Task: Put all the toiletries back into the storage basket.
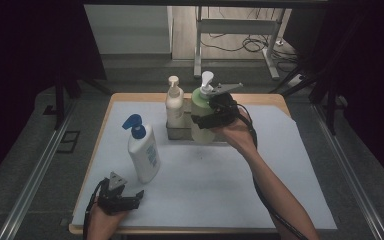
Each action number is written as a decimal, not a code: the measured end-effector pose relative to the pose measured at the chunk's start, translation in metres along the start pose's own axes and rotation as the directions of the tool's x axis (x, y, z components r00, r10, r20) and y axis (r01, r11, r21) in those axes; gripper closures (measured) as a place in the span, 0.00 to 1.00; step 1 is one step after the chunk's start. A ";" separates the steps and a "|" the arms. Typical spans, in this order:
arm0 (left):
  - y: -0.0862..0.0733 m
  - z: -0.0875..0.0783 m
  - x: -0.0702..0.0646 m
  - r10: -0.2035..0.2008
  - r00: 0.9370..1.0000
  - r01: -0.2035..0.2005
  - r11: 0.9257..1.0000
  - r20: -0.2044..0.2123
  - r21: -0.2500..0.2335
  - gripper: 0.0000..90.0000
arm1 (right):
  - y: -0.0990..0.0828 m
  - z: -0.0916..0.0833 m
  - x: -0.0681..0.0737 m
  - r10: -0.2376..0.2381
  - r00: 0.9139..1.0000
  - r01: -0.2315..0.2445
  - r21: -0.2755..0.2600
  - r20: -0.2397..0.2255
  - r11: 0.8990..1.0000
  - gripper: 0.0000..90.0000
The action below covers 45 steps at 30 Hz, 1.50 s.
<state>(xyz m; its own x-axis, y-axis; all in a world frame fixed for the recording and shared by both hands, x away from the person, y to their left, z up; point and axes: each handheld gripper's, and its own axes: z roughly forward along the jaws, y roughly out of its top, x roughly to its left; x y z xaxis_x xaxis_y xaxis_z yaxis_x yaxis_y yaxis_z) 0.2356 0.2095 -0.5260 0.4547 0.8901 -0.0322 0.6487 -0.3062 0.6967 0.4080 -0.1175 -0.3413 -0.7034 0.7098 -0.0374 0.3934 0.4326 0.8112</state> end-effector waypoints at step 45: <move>0.000 0.000 0.000 -0.001 1.000 0.001 1.000 0.002 0.003 0.13 | 0.016 0.058 -0.038 0.068 0.989 -0.068 -0.002 0.133 0.998 0.14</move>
<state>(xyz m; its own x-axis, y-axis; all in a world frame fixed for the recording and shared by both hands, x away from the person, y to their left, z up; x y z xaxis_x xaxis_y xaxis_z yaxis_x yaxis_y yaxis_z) 0.2356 0.2096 -0.5258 0.4555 0.8896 -0.0343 0.6509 -0.3066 0.6945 0.4751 -0.1050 -0.3606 -0.5904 0.8049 -0.0597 0.4394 0.3825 0.8128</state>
